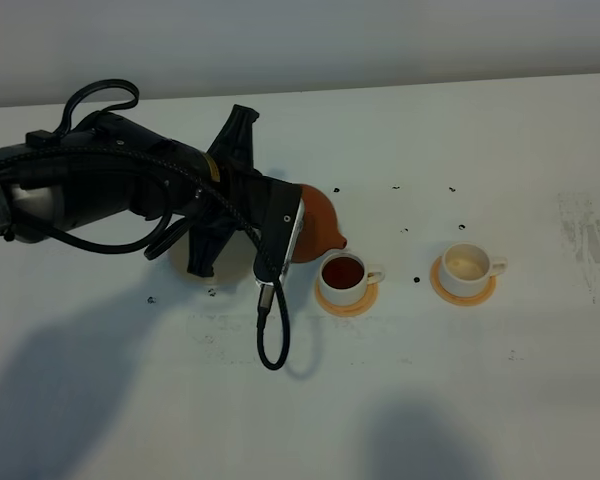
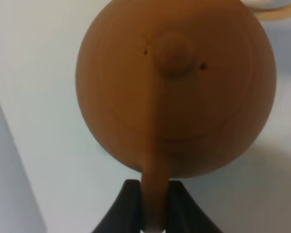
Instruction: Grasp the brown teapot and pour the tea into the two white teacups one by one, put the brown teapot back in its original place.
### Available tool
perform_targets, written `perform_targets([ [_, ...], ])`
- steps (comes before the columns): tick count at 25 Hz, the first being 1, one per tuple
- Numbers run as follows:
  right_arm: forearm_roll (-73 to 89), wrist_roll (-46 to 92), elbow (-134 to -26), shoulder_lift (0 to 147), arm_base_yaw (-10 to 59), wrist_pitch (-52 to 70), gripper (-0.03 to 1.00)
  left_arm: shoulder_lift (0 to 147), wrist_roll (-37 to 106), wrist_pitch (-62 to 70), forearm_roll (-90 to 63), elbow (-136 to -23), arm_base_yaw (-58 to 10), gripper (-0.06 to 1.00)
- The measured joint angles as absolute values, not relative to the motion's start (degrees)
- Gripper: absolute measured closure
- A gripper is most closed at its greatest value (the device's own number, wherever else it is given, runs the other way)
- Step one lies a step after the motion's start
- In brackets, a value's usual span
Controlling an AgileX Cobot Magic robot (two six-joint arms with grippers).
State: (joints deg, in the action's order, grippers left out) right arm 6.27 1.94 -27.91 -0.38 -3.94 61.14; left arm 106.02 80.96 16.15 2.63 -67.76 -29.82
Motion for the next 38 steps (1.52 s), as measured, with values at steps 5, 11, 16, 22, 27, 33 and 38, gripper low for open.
perform_targets([
  [5, 6.3, 1.9, -27.9, -0.4, -3.9, 61.1, 0.55, 104.5, 79.1, 20.0, 1.3, -67.8, -29.4, 0.83],
  [11, 6.3, 1.9, -27.9, -0.4, -3.9, 61.1, 0.55, 100.4, 71.9, 26.9, 0.0, -67.8, -28.6, 0.83],
  [16, 6.3, 1.9, -27.9, -0.4, -3.9, 61.1, 0.55, 99.7, 66.9, 34.9, -2.8, -67.8, -28.4, 0.83],
  [22, 6.3, 1.9, -27.9, -0.4, -3.9, 61.1, 0.55, 99.7, 66.3, 37.8, -6.2, -66.7, -28.4, 0.83],
  [27, 6.3, 1.9, -27.9, -0.4, -3.9, 61.1, 0.55, 99.6, 69.7, 34.9, -7.8, -61.7, -28.5, 0.83],
  [33, 6.3, 1.9, -27.9, -0.4, -3.9, 61.1, 0.55, 99.6, 72.0, 29.4, -10.2, -57.4, -29.4, 0.83],
  [38, 6.3, 1.9, -27.9, -0.4, -3.9, 61.1, 0.55, 99.7, 72.1, 27.5, -13.5, -55.7, -29.5, 0.83],
])
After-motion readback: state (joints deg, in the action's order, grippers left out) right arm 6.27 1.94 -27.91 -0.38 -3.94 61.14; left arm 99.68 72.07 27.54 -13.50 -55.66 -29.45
